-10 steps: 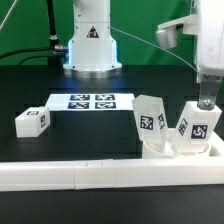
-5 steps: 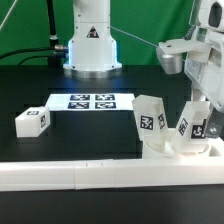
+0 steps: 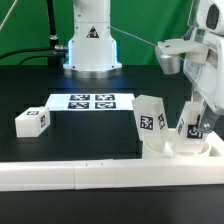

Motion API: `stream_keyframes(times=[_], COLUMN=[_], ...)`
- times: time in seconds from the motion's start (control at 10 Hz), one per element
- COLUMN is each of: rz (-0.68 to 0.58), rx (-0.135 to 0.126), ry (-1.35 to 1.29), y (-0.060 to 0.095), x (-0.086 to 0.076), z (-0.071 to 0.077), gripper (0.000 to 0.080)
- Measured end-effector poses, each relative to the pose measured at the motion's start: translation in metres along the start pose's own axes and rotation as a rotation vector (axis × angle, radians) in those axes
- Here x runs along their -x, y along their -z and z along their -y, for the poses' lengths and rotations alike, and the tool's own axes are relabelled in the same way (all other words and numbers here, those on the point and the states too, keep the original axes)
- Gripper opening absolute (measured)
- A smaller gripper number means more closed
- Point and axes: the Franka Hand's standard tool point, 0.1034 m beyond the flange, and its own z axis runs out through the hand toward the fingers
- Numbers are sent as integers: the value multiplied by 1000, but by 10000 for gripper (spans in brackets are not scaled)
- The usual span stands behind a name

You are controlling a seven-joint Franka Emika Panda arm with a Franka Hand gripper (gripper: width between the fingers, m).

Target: Assemble stool

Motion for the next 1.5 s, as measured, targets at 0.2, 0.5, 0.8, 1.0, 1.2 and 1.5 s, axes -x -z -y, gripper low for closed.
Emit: stream_keyframes(times=[0.2,0.5,0.8,1.0,1.2,1.5], rz=[-5,-12,11,25,45,-9], rx=[0,-31,-214,-214,-212,-149], ry=[-42,-484,-970,-1140,-1291,-1660], y=[0,-2,1,0,-1,-7], x=[1,3,4,3,6,20], z=[0,2,-9,-9,-10,-14], gripper=[346,341,341,341,341,341])
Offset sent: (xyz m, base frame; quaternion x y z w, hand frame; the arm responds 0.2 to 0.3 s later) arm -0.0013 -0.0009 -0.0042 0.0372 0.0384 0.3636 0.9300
